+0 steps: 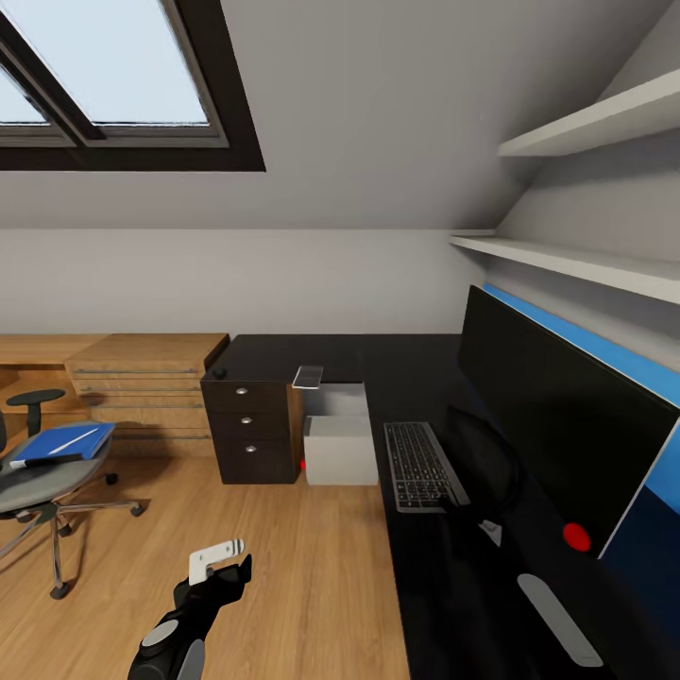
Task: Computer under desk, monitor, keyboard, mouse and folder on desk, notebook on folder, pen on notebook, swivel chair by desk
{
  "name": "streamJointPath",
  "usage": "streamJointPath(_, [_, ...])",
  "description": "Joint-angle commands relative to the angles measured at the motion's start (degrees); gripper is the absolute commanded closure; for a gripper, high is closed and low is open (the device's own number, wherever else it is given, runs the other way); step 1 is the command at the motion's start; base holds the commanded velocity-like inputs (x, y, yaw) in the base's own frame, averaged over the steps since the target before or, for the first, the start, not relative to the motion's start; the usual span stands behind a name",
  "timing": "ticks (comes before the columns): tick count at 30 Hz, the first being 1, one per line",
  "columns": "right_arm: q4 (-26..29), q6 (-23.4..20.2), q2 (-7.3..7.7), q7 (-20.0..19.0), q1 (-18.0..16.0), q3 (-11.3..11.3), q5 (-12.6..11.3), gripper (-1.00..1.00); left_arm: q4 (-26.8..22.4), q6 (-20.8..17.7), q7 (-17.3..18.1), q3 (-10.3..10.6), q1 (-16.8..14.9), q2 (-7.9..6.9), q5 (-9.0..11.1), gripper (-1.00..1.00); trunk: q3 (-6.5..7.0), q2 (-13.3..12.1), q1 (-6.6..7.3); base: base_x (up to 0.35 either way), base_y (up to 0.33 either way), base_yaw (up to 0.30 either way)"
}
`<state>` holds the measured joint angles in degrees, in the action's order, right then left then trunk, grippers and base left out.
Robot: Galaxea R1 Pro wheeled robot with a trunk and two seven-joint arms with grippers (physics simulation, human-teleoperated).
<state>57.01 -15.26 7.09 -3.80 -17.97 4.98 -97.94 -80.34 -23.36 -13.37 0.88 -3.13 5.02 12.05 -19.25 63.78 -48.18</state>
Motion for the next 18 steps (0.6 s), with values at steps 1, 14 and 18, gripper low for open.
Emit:
streamJointPath(1, [-0.04, -0.03, 0.02, -0.39, -0.04, 0.12, -0.45, 1.00, -0.08, -0.20, -0.51, 0.09, -0.03, -0.01, 0.61, -1.00, -0.07, 0.05, 0.00, 0.000, 0.000, 0.000])
streamJointPath(14, [-0.06, -0.13, -0.14, -1.00, -0.04, -0.14, -0.85, 1.00, -0.08, -0.20, -0.51, 0.09, -0.03, -0.01, 0.61, -1.00, -0.07, 0.05, 0.00, 0.000, 0.000, 0.000])
streamJointPath(18, [-0.06, -0.26, -0.14, -0.87, -0.04, -0.28, -0.87, 1.00, -0.08, -0.20, -0.51, 0.09, -0.03, -0.01, 0.61, -1.00, -0.07, 0.05, 0.00, 0.000, 0.000, 0.000])
